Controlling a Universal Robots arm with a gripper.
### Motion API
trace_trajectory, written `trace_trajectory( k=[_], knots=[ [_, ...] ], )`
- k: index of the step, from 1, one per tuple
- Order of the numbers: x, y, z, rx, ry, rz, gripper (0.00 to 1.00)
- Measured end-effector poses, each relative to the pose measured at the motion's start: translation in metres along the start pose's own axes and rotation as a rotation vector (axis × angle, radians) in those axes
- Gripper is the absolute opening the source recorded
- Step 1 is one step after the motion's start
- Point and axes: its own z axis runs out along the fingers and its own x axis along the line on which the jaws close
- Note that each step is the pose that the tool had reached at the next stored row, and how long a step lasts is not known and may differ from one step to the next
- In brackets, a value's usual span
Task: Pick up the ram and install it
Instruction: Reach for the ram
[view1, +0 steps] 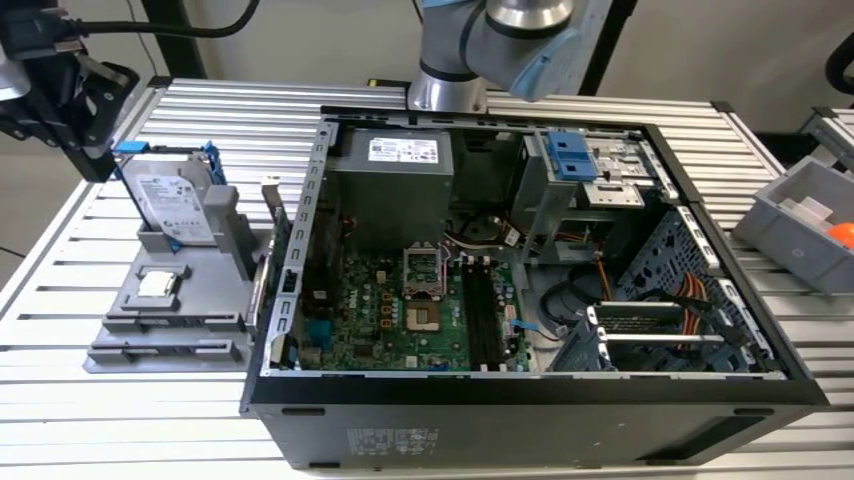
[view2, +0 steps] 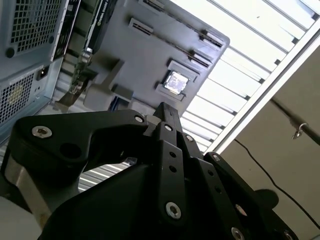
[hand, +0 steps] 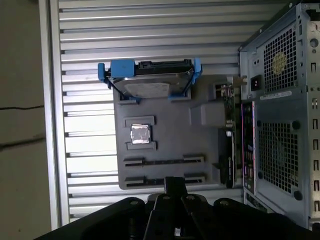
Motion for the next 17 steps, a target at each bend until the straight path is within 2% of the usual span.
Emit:
trace_trajectory(
  k=[9, 17],
  knots=[
    [-0.0005, -0.0076, -0.0004, 0.0, 0.0, 0.0, 0.0],
    [-0.0012, -0.0172, -0.0008, 0.0001, 0.0005, 0.0, 0.0]
  ],
)
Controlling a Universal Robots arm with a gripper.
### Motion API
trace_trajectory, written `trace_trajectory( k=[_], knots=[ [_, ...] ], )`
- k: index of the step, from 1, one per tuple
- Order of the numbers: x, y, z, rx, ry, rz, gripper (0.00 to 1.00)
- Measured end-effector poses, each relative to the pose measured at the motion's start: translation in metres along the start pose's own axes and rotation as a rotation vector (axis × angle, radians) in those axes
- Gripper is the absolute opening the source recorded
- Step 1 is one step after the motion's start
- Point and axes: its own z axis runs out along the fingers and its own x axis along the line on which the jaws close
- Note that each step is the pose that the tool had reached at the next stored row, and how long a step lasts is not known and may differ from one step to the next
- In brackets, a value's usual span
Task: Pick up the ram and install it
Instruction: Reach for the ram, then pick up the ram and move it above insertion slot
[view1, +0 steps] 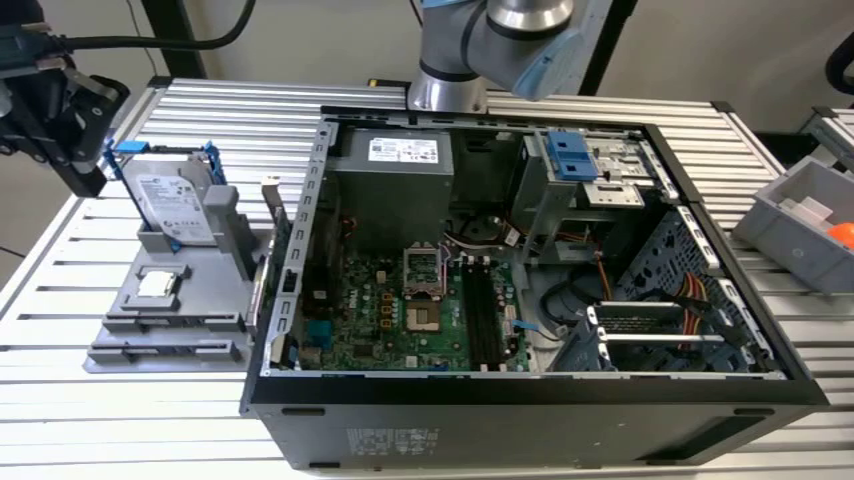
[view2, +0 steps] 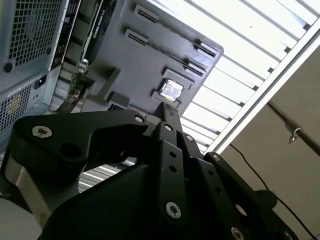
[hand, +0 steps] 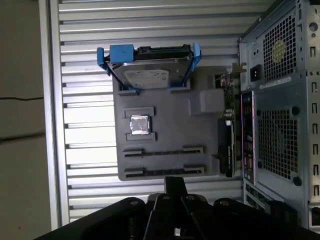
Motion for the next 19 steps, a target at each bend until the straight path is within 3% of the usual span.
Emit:
trace_trajectory(
  k=[19],
  knots=[
    [-0.0033, -0.0241, -0.0012, 0.0001, 0.0014, 0.0, 0.0]
  ],
)
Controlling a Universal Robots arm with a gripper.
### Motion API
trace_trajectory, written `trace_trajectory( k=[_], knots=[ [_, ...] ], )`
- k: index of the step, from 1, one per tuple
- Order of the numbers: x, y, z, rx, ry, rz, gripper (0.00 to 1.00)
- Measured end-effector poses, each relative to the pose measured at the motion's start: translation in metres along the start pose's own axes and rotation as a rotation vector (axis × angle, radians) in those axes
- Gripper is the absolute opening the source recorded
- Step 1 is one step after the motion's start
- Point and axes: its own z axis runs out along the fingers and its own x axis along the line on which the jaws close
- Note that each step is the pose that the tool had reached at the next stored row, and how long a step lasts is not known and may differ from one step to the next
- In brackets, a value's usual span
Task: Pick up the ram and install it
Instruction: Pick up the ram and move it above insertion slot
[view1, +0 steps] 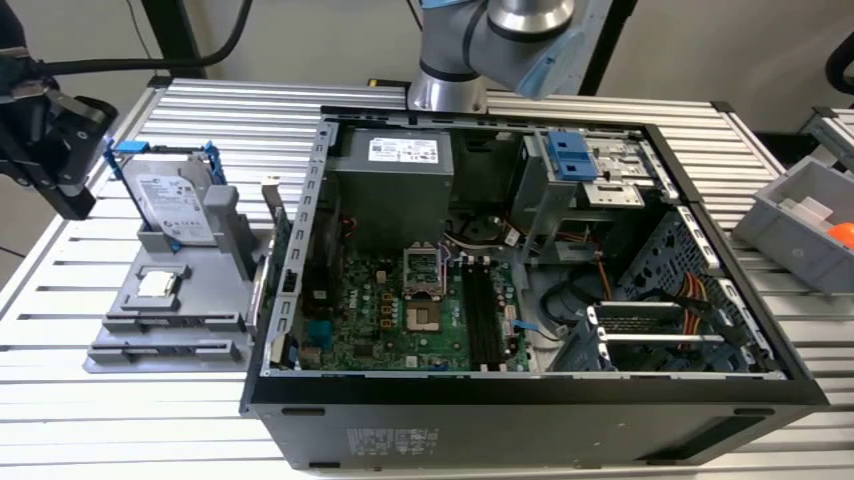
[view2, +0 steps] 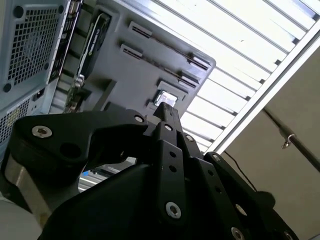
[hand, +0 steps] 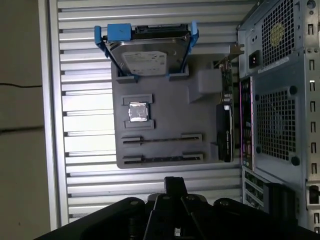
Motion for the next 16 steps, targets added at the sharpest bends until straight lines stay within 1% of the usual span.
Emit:
trace_trajectory(
  k=[4, 8, 16],
  knots=[
    [-0.0004, -0.0058, -0.0002, -0.0001, 0.0, 0.0, 0.0],
    [-0.0007, -0.0102, -0.0004, 0.0, -0.0001, 0.0, 0.0],
    [-0.0008, -0.0107, -0.0005, -0.0001, -0.0001, -0.001, 0.0]
  ],
)
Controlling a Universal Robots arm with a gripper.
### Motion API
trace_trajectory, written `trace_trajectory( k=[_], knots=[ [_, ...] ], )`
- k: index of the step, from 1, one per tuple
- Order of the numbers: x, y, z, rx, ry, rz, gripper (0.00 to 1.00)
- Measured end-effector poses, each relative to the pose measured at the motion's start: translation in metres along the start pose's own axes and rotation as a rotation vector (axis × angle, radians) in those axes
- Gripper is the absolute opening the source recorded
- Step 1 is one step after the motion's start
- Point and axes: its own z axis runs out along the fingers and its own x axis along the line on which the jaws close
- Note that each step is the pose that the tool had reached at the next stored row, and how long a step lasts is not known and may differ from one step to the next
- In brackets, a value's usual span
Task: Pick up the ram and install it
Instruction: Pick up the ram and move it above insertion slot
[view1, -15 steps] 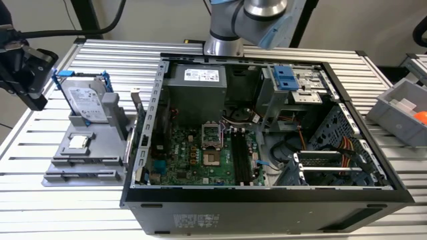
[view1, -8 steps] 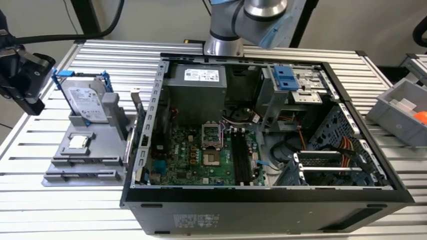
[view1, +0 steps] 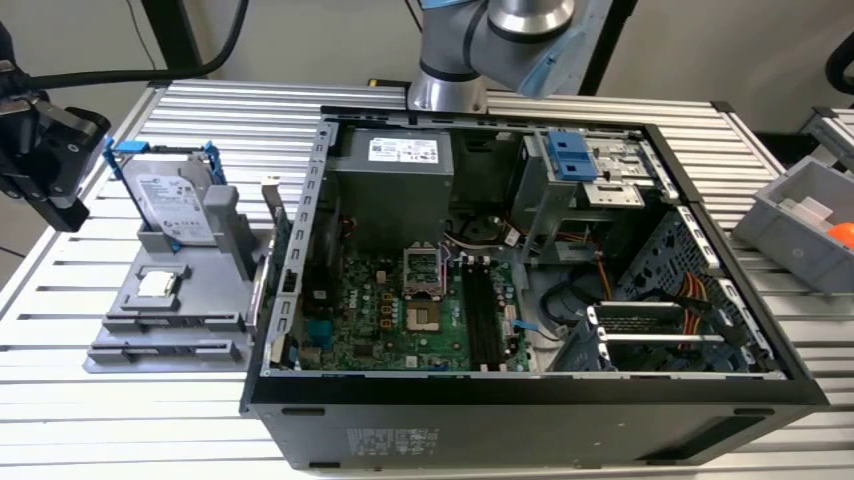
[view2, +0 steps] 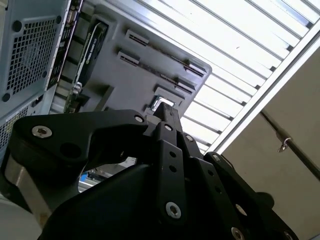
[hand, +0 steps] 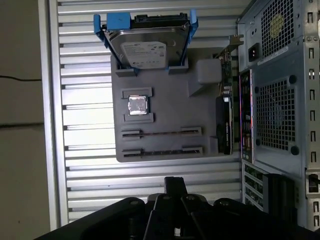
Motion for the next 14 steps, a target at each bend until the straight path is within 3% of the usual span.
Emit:
trace_trajectory(
  k=[9, 14],
  knots=[
    [0.0, 0.0, 0.0, -0.0001, 0.0002, -0.003, 0.0],
    [0.0, 0.0, 0.0, -0.0004, 0.0015, -0.031, 0.0]
  ],
)
